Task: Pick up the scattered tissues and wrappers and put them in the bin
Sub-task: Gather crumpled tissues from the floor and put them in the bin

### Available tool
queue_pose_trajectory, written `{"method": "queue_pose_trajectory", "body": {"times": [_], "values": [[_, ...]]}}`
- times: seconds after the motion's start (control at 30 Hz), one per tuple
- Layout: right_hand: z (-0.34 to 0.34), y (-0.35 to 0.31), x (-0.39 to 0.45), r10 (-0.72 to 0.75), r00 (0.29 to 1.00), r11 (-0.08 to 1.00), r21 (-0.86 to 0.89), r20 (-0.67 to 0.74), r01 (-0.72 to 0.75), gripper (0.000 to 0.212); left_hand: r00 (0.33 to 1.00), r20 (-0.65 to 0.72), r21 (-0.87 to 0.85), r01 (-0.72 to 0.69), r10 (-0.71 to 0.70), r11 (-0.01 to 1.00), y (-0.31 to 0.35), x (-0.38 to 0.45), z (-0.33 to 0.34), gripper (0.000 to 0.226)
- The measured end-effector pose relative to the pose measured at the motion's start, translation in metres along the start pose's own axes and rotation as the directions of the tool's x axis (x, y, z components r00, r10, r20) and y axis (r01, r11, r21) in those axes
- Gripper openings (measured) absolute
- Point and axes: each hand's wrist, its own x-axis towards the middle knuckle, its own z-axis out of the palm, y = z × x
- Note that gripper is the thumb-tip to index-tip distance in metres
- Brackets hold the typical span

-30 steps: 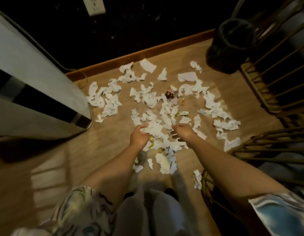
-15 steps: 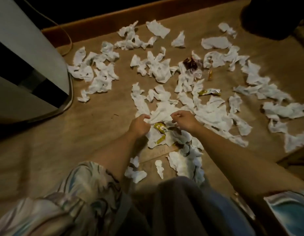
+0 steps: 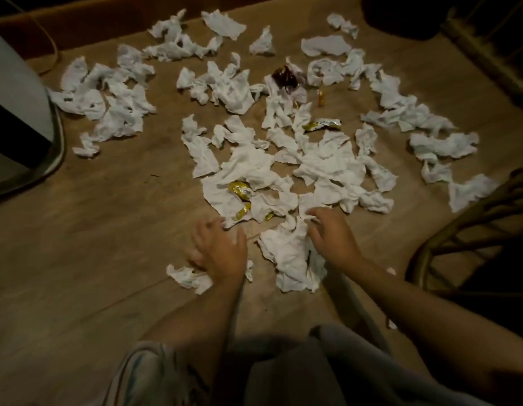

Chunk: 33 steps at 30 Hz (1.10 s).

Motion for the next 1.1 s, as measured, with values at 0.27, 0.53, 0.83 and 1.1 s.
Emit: {"method": "queue_pose_trajectory", "body": {"times": [0.27,0.53,0.83,1.1], "values": [[0.033,0.071,-0.113,0.345,0.928,0.779,-0.510,-0.138,-0.365,0.055,0.986,0.000,-0.142,0.168,-0.169,0.976,-0.068,-0.048,0.014,0.096],[0.017,0.106,-0.139,0.303,0.952,0.652,-0.717,-0.049,-0.245,0.066,0.993,-0.099,-0.244,-0.090,0.068,0.966,-0.031,-0.043,0.033,0.024],[-0.008,0.120,-0.148,0.225,0.974,0.897,-0.386,-0.016,-0.213,0.049,0.975,-0.097,-0.357,-0.220,0.199,0.908,0.013,0.006,-0.001,0.023],[0.000,0.049,-0.065,0.017,0.970,0.997,0.078,-0.243,0.002,0.036,0.937,0.214,-0.264,-0.218,0.278,0.940,-0.001,-0.021,-0.013,0.047]]}}
